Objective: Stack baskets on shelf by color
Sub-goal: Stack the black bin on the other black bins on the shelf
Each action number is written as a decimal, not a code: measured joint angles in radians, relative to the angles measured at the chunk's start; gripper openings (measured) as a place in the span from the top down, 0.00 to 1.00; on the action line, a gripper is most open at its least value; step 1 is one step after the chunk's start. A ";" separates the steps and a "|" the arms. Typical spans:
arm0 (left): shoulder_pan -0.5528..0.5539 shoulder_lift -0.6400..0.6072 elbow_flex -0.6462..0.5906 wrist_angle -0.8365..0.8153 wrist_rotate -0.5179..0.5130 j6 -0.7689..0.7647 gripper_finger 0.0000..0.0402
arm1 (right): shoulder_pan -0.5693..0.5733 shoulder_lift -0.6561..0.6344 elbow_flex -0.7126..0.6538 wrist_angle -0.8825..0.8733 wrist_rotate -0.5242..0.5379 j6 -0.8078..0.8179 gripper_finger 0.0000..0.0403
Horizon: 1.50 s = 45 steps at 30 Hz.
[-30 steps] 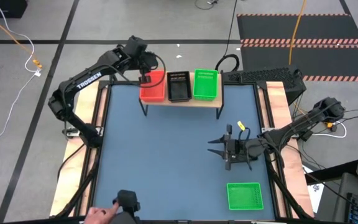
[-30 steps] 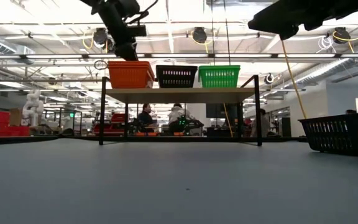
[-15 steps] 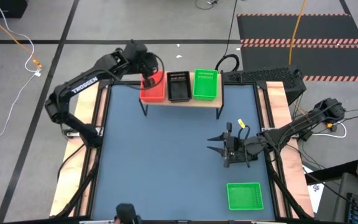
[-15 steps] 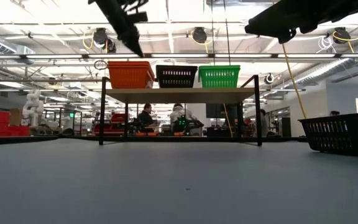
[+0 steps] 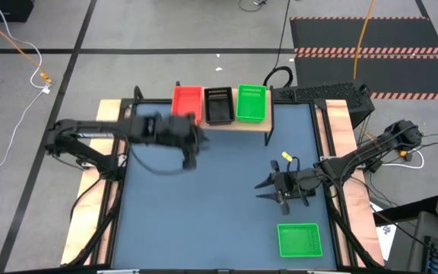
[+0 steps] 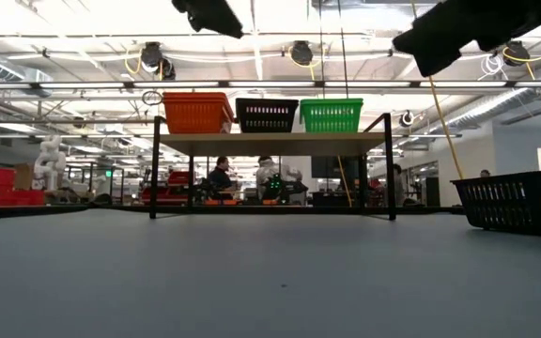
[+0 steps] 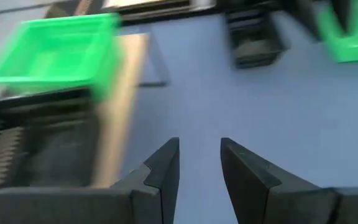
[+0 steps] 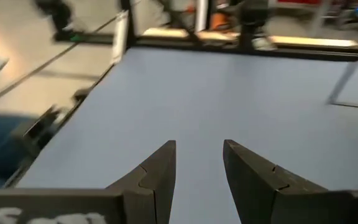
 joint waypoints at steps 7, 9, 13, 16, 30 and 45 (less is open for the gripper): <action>-0.247 0.057 -0.266 0.579 -0.028 -0.066 0.70 | 0.000 0.001 -0.091 0.094 -0.089 -0.071 0.68; -0.284 0.089 -0.328 0.754 -0.043 -0.043 0.70 | 0.000 0.001 -0.151 0.233 -0.088 -0.053 0.68; -0.320 0.170 -0.418 0.981 -0.048 0.009 0.70 | 0.000 0.001 -0.250 0.499 -0.089 -0.030 0.68; -0.332 0.262 -0.444 1.139 -0.048 -0.051 0.70 | 0.000 0.000 -0.279 0.602 -0.088 -0.025 0.68; -0.337 0.740 -0.052 1.215 -0.041 -0.001 0.70 | -0.002 0.001 -0.265 0.509 0.136 -0.109 0.68; -0.311 0.974 0.368 0.994 -0.060 0.090 0.70 | 0.001 -0.074 -0.267 0.428 0.304 -0.200 0.68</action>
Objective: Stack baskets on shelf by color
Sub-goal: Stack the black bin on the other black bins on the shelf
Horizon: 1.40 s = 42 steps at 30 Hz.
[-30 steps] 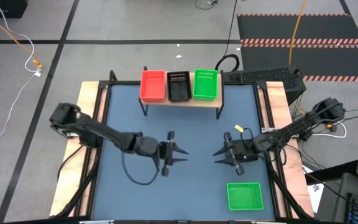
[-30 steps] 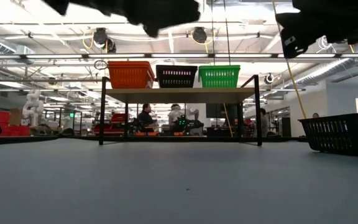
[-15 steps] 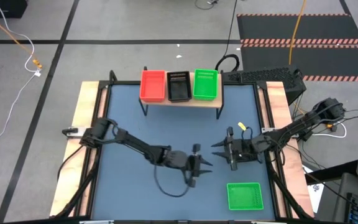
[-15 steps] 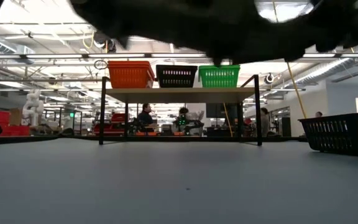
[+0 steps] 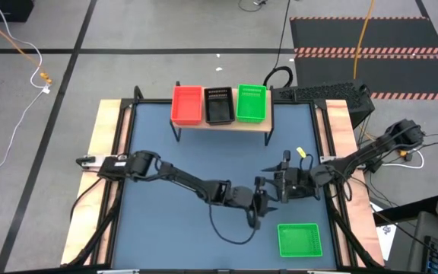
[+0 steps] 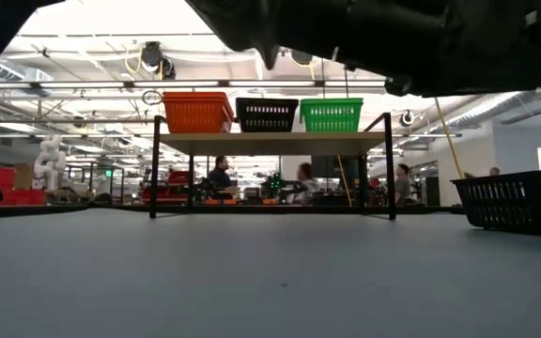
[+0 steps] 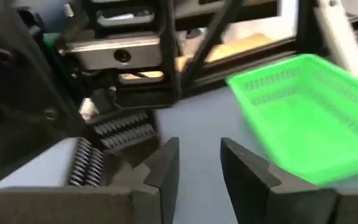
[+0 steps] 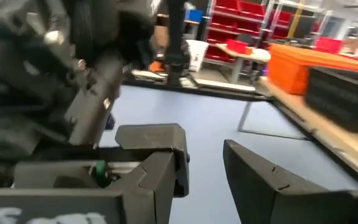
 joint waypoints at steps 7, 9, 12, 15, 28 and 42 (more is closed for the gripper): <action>0.038 0.013 0.018 -0.042 0.006 0.255 0.70 | 0.001 -0.111 -0.004 -0.060 0.008 0.008 0.68; 0.050 0.006 0.017 -0.059 0.024 0.279 0.70 | 0.005 -0.137 -0.004 -0.102 0.011 0.025 0.68; 0.060 0.006 0.017 -0.061 0.054 0.293 0.70 | 0.012 -0.163 -0.002 -0.155 0.011 0.035 0.68; 0.068 0.012 0.018 -0.068 0.078 0.296 0.70 | 0.013 -0.182 -0.002 -0.178 0.032 0.010 0.68; 0.029 0.004 0.009 -0.191 0.102 0.173 0.70 | 0.007 -0.232 0.008 -0.422 0.293 -0.126 0.68; 0.025 -0.126 0.015 -0.303 -0.001 0.171 0.70 | 0.012 -0.228 0.008 -0.540 -0.259 0.155 0.68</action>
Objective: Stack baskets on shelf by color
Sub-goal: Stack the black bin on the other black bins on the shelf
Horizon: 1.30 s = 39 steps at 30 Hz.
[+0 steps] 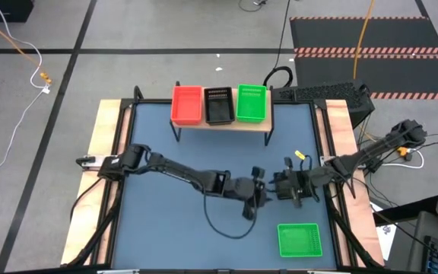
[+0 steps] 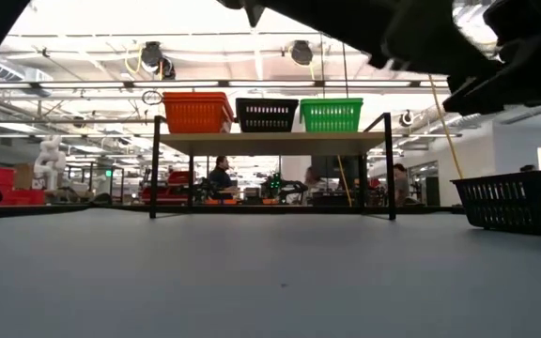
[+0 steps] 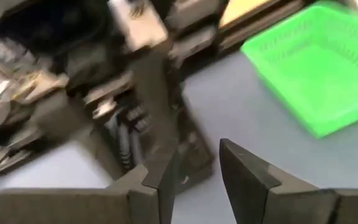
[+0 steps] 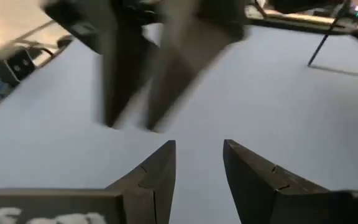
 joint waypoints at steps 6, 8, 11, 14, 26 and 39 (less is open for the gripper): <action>-0.020 -0.045 -0.004 -0.182 -0.096 -0.065 0.70 | 0.037 0.088 0.061 -0.031 0.000 0.046 0.68; -0.019 -0.068 -0.002 -0.192 -0.116 -0.085 0.70 | 0.052 0.138 0.108 -0.054 -0.001 0.063 0.68; -0.017 -0.083 -0.002 -0.218 -0.126 -0.117 0.70 | 0.078 0.239 0.192 -0.142 0.000 0.087 0.68; -0.018 -0.079 -0.002 -0.224 -0.125 -0.150 0.70 | 0.111 0.346 0.295 -0.249 0.000 0.127 0.68; -0.015 -0.080 -0.005 -0.204 -0.067 -0.286 0.70 | 0.280 0.573 0.615 -0.800 -0.005 0.573 0.68; 0.031 -0.081 -0.101 0.054 0.026 -0.120 0.70 | 0.465 0.531 0.662 -1.309 -0.028 1.095 0.68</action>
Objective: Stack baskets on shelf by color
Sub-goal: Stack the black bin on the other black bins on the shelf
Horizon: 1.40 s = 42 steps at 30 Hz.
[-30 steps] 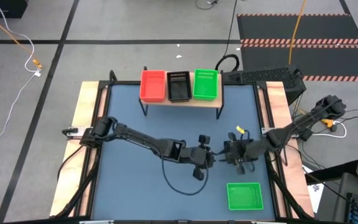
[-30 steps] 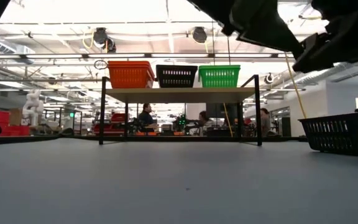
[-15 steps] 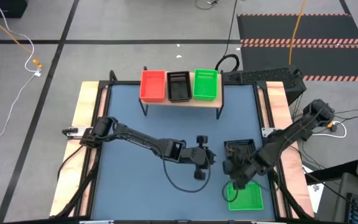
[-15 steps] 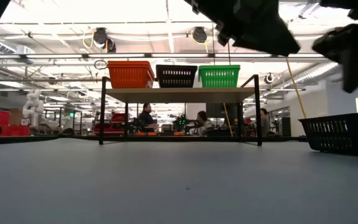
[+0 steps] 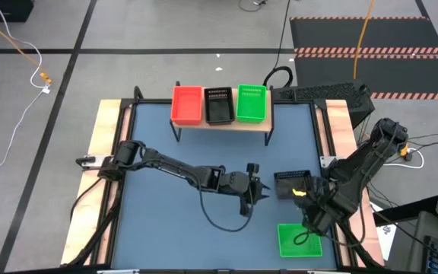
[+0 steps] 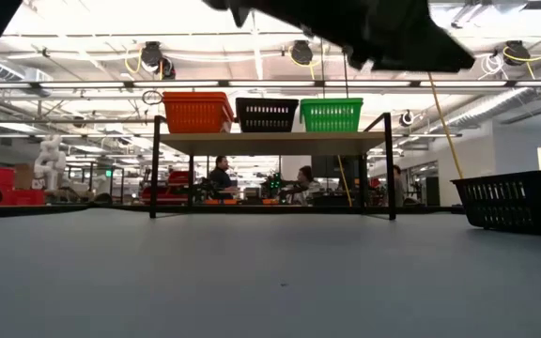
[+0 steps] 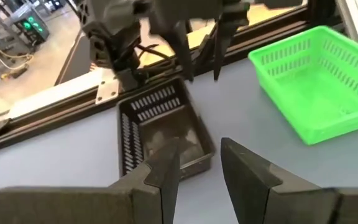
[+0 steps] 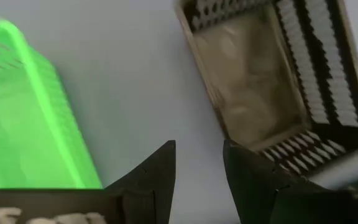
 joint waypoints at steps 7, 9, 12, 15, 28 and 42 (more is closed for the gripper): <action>0.057 0.000 -0.086 0.141 0.034 0.023 0.70 | 0.051 0.000 0.000 -0.034 -0.007 0.070 0.68; 0.071 0.002 -0.109 0.207 0.035 0.036 0.70 | 0.060 0.000 0.000 -0.034 -0.030 0.070 0.68; 0.091 0.009 -0.120 0.296 0.082 0.064 0.70 | 0.072 0.000 0.000 -0.038 -0.028 0.059 0.68; 0.107 0.050 -0.091 0.329 0.150 0.045 0.70 | 0.073 0.000 -0.001 -0.050 -0.028 0.024 0.68; 0.089 0.247 0.255 -0.047 0.202 0.251 0.70 | 0.072 -0.002 -0.001 -0.123 -0.025 -0.031 0.68; 0.093 0.407 0.497 -0.333 0.109 0.610 0.70 | 0.071 -0.002 -0.002 -0.114 -0.023 -0.013 0.68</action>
